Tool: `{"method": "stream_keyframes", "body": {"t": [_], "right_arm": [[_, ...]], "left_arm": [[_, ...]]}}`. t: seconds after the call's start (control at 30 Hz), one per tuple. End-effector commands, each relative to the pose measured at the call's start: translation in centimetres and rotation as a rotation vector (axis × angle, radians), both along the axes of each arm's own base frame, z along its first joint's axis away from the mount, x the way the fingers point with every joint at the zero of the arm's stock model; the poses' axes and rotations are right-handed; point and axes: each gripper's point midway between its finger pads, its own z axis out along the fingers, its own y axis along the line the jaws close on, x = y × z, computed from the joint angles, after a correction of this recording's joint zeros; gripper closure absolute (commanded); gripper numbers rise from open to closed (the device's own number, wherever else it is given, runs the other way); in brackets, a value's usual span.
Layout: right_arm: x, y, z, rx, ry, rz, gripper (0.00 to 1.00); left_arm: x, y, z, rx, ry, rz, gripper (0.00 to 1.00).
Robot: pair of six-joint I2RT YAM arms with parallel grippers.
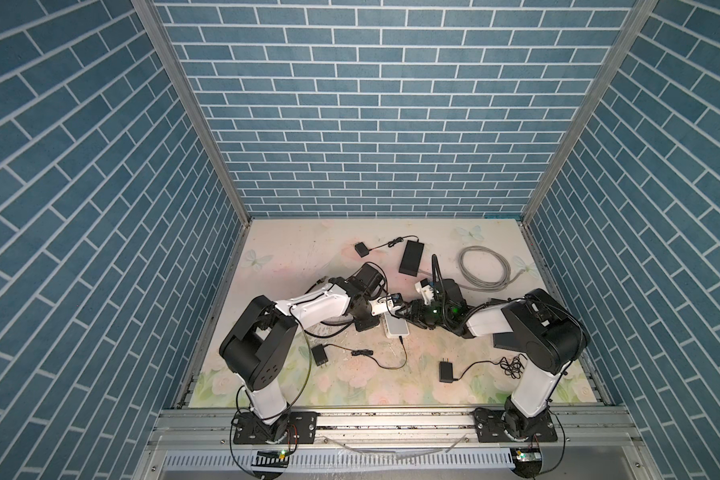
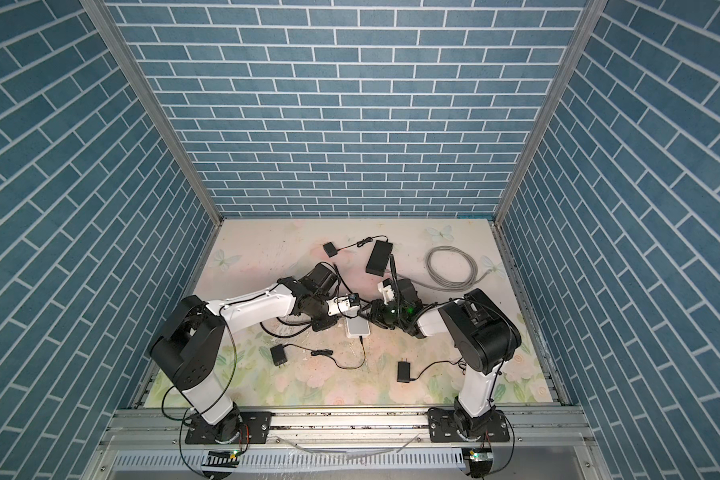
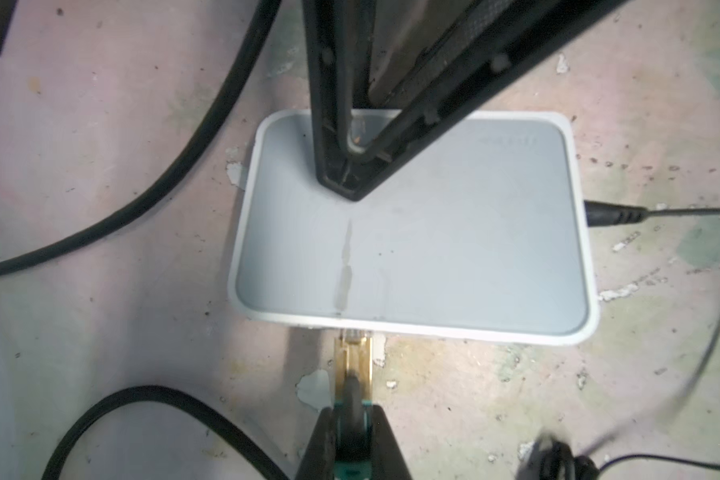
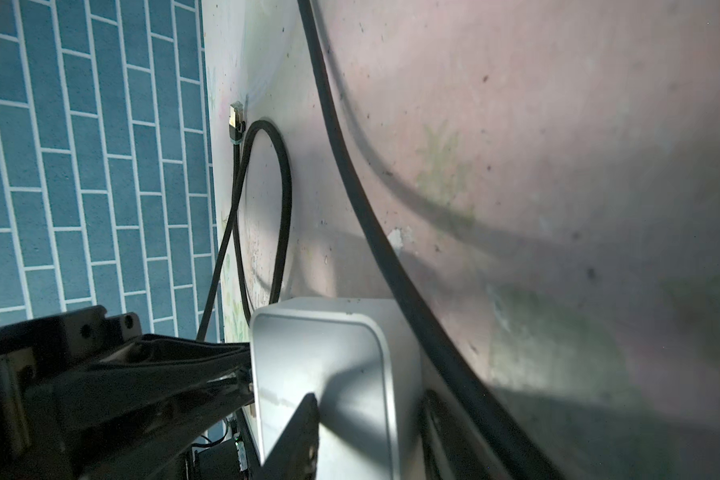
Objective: Insert the plug into the switch port
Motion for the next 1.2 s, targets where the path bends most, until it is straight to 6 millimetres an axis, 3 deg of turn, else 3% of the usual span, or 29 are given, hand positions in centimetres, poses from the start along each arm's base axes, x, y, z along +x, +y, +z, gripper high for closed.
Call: {"method": "stream_keyframes", "body": {"t": [0.0, 0.33, 0.57, 0.97, 1.17], "right_arm": [[-1.1, 0.9, 1.1, 0.056, -0.008, 0.049, 0.61], [-1.3, 1.2, 1.4, 0.037, -0.045, 0.094, 0.64], [-1.0, 0.8, 2.1, -0.028, -0.1, 0.088, 0.66], [-1.7, 2.3, 1.2, -0.039, -0.102, 0.117, 0.67], [-1.9, 3.1, 1.8, -0.024, -0.128, 0.134, 0.67]], "left_arm": [[-0.4, -1.4, -0.3, -0.004, 0.018, -0.07, 0.93], [-0.2, -3.0, 0.6, -0.052, -0.023, -0.118, 0.93], [-0.2, -2.6, -0.1, -0.004, -0.009, -0.133, 0.94], [-0.4, -2.7, -0.1, -0.015, -0.021, -0.155, 0.95], [-0.2, -3.0, -0.1, -0.03, -0.036, -0.158, 0.96]]}}
